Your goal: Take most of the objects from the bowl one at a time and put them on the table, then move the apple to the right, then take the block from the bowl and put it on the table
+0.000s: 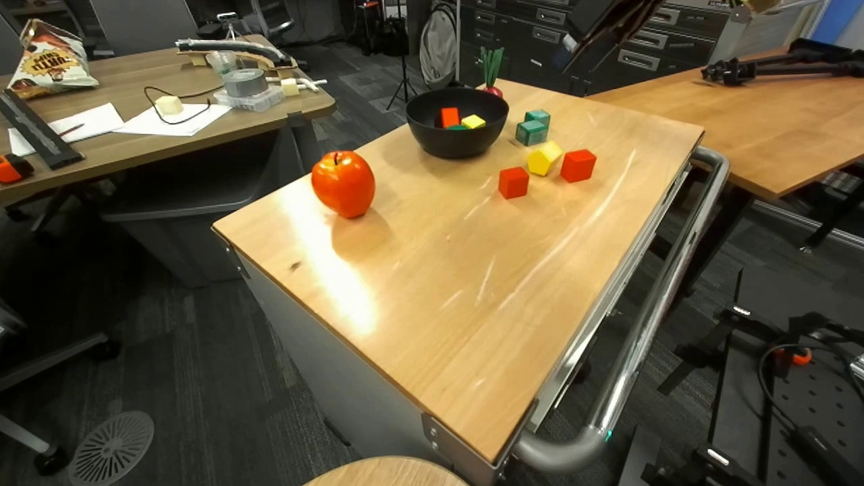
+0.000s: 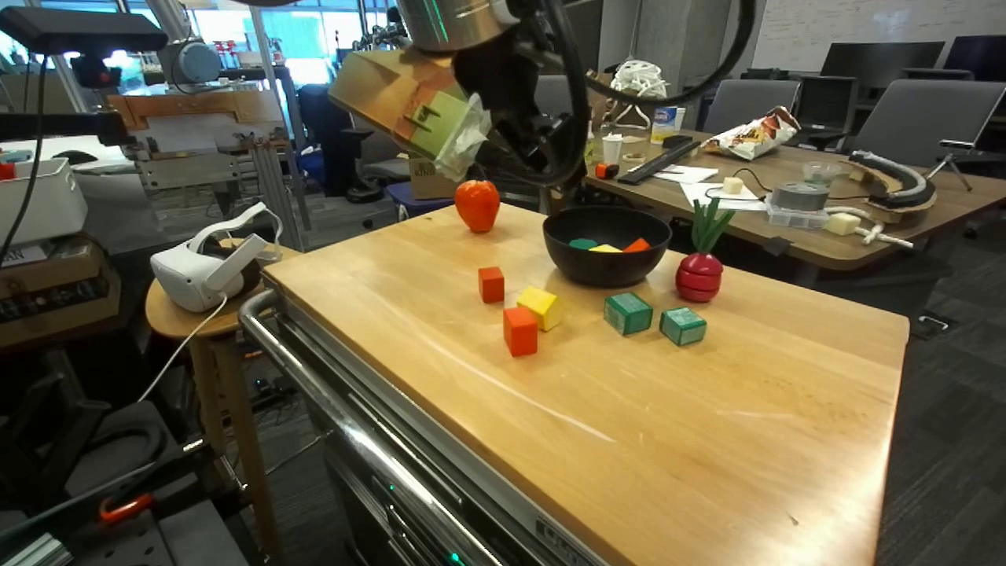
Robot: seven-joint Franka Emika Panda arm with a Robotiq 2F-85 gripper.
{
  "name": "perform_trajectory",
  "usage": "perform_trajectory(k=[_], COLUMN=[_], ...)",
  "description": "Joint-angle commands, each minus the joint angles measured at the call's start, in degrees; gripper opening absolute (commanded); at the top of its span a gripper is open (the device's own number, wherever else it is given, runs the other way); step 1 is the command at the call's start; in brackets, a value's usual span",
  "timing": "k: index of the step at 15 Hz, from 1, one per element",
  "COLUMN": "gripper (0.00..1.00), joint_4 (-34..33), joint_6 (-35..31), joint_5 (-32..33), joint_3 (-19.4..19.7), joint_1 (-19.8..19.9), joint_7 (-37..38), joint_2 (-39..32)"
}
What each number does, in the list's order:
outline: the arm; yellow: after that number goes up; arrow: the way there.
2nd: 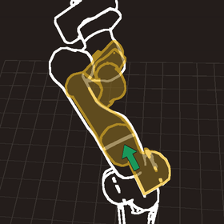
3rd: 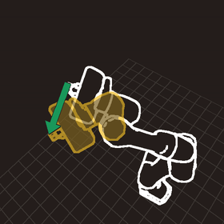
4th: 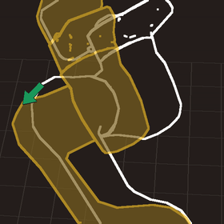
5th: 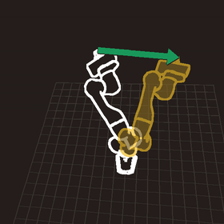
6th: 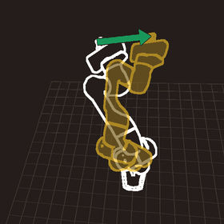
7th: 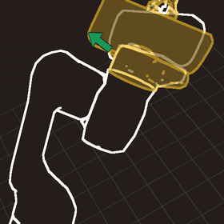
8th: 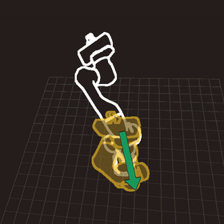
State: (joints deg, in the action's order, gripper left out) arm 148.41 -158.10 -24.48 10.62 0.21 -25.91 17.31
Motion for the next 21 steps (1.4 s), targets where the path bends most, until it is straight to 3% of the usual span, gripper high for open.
perform_trajectory(k=[1,4,8,14,21], gripper=[1.00,1.00,1.00,1.00,1.00], joint_4=[-7.0,-17.4,-30.4,-49.0,-62.0], joint_6=[0.5,4.2,10.5,23.8,37.1], joint_5=[-2.7,1.7,11.1,17.8,23.5], joint_3=[0.8,-0.7,-4.2,-5.4,-4.3], joint_1=[-3.1,-4.0,-1.1,0.9,1.6], joint_7=[-3.0,1.9,12.4,23.2,29.6], joint_2=[-3.8,-11.8,-23.5,-38.8,-48.1])
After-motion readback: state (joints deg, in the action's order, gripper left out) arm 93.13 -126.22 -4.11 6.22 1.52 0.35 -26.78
